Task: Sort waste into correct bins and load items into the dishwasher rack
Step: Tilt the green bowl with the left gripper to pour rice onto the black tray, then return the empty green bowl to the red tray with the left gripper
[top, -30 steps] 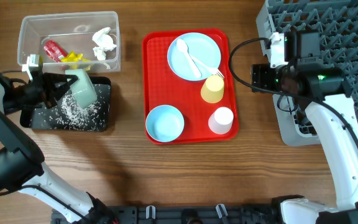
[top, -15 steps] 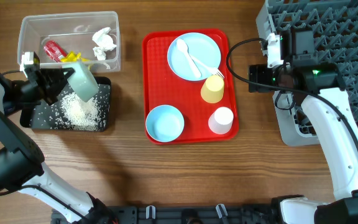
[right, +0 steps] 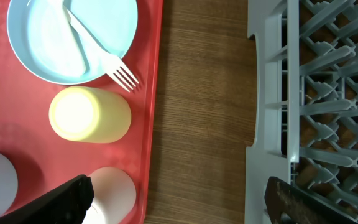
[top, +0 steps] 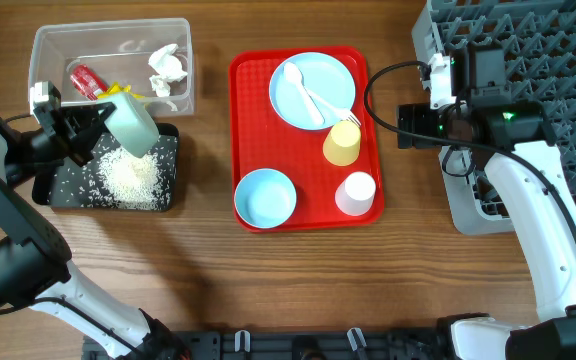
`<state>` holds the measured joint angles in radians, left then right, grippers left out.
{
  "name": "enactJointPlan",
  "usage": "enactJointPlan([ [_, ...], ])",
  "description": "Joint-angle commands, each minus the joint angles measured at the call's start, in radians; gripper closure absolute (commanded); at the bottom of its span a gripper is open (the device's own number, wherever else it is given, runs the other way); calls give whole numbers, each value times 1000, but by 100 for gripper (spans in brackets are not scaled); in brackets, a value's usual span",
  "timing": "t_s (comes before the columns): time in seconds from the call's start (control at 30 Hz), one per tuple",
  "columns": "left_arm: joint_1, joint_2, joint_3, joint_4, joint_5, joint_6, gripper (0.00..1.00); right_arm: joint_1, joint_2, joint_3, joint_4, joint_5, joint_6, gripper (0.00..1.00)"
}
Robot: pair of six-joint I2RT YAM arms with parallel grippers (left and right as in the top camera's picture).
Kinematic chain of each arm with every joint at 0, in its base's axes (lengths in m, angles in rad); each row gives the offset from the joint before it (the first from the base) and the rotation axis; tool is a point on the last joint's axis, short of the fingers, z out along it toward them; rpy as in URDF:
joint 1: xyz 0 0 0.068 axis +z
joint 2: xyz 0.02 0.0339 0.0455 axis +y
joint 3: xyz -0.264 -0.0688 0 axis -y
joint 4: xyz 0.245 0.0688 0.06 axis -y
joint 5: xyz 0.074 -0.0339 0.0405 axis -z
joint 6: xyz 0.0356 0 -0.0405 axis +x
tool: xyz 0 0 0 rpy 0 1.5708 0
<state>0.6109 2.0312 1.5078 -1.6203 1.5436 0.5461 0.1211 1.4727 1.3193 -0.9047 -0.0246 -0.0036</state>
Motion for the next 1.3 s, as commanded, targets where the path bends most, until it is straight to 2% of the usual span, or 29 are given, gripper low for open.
enactJointPlan([
  [0.0,3,11,-4,-3,33,31,96,-4,11,14,-2,-2,6,8],
  [0.1,3,11,-4,-4,33,51,96,-4,11,14,-2,-2,7,8],
  [0.3,-68,1,-2,-15,0,201,96,-4,11,14,-1,-2,7,8],
  [0.43,-200,-18,43,-11,-57,290,96,-4,11,14,-1,-12,7,8],
  [0.53,-339,-21,107,34,-145,311,96,-4,11,14,0,-36,8,8],
  [0.6,-457,-21,152,132,-217,245,96,-4,11,14,-2,-36,7,8],
  [0.67,-544,-21,180,265,-327,79,96,-4,11,14,-5,-36,7,8],
  [0.73,-646,-21,197,454,-562,-199,96,-4,11,14,-14,-36,8,8],
  [0.77,-710,-21,199,552,-754,-357,96,-4,11,14,-23,-36,8,8],
  [0.8,-760,-21,199,604,-884,-420,96,-4,11,14,-28,-36,7,8],
  [0.9,-893,-21,199,673,-1142,-435,96,-4,11,14,-31,-36,7,7],
  [1.03,-1041,-21,198,689,-1508,-503,96,-4,11,14,-31,-36,7,8],
  [1.17,-1119,-9,198,689,-1643,-503,96,-4,11,14,-30,-36,7,7],
  [1.27,-1125,18,197,688,-1642,-503,96,-4,11,14,-30,-36,7,7],
])
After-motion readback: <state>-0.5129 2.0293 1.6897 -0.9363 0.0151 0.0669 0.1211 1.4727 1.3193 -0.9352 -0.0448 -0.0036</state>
